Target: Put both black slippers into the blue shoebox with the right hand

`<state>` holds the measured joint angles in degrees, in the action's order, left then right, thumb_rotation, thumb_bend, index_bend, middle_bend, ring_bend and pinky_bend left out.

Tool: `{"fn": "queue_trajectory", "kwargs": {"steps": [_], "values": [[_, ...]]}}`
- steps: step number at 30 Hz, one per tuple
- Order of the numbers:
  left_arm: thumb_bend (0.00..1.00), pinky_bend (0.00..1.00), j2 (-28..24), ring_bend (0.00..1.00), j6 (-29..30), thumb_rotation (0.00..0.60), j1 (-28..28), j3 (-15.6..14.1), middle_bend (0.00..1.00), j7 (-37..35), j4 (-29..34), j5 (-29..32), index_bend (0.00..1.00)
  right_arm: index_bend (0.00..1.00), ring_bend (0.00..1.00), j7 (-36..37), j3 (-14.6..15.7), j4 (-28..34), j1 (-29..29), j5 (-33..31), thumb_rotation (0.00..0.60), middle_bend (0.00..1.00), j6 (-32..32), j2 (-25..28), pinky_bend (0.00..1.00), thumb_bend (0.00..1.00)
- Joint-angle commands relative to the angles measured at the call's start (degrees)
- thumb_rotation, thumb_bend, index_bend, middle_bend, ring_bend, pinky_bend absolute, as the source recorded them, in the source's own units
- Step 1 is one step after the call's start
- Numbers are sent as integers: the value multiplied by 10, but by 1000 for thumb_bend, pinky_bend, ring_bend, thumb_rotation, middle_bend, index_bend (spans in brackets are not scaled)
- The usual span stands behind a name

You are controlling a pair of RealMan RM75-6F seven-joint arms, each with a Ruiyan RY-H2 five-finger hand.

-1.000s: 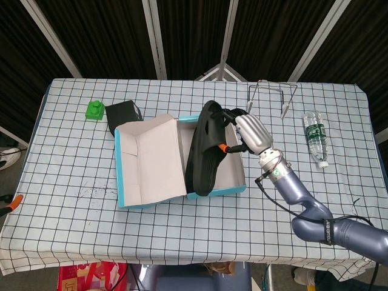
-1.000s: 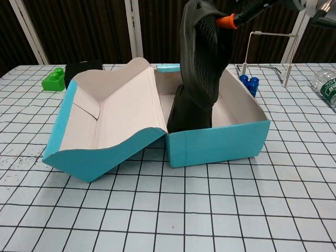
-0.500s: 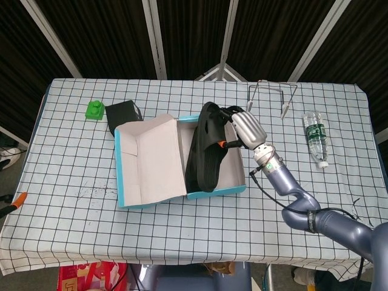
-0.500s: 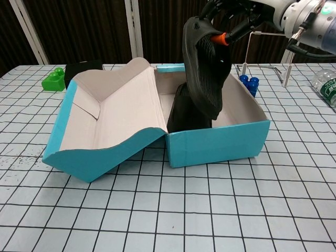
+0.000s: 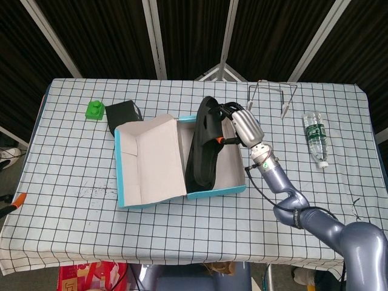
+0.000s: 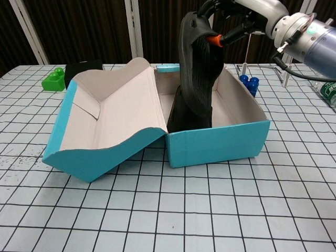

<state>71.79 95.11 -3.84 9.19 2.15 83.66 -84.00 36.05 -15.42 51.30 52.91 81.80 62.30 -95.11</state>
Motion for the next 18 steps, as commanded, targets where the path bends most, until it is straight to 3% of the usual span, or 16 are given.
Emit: {"fn": "queue_trajectory", "kwargs": {"steps": [1, 18], "values": [[77, 51, 1, 0, -1, 600, 0, -1, 40, 3, 1, 0, 214, 484, 396, 22, 5, -37, 2, 7, 600, 377, 7, -22, 201, 358], [77, 51, 11, 0, -6, 600, -6, -1, 40, 27, -2, 3, 219, 499, 395, 108, 51, -149, -6, 44, 600, 377, 15, -65, 201, 357]]}}
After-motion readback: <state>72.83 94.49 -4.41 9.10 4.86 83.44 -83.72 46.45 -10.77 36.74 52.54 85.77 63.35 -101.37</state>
